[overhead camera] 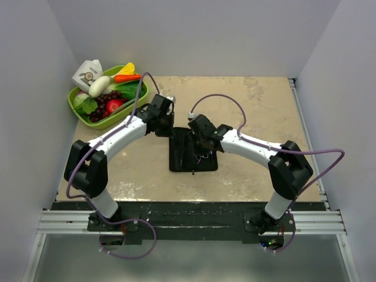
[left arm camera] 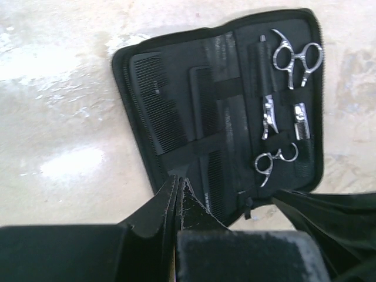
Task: Sort the hair-cutting tools
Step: Adjust the hairdressing tool bag at the center of the board, then place the scissors in the hairdressing tool bag.
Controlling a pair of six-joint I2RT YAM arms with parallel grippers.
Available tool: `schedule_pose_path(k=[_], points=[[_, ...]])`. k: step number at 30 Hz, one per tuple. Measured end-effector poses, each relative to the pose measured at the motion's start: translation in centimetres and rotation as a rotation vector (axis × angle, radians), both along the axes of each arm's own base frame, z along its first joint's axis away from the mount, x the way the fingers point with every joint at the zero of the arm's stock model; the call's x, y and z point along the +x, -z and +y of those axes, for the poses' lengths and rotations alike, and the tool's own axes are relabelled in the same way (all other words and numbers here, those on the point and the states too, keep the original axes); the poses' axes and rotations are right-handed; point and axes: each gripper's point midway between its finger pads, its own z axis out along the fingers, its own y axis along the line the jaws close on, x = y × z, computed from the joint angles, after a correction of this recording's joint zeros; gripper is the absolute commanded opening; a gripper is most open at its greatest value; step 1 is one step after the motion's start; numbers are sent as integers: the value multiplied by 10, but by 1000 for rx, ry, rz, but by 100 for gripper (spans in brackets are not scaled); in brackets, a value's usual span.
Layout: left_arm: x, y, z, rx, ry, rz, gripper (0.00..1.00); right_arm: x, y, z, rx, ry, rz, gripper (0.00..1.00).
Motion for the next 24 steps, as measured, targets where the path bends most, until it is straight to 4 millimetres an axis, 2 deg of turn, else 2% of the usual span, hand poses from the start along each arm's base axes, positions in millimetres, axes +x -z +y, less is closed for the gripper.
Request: schedule_pose_path(k=[3,6,13,18,24], points=[[-1,2,-8,-37,23,0,0,1,7,3,7,13,15,0],[0,11,-13,-58,42,5,0,1,8,5,18,20,20,0],[-6,55,-14,-36,71,68,0,2,7,8,33,28,17,0],[-10,78,-12,-22,70,97,0,2,11,8,29,32,19,0],[-12,87,-11,-18,69,102,0,0,20,8,10,29,31,0]])
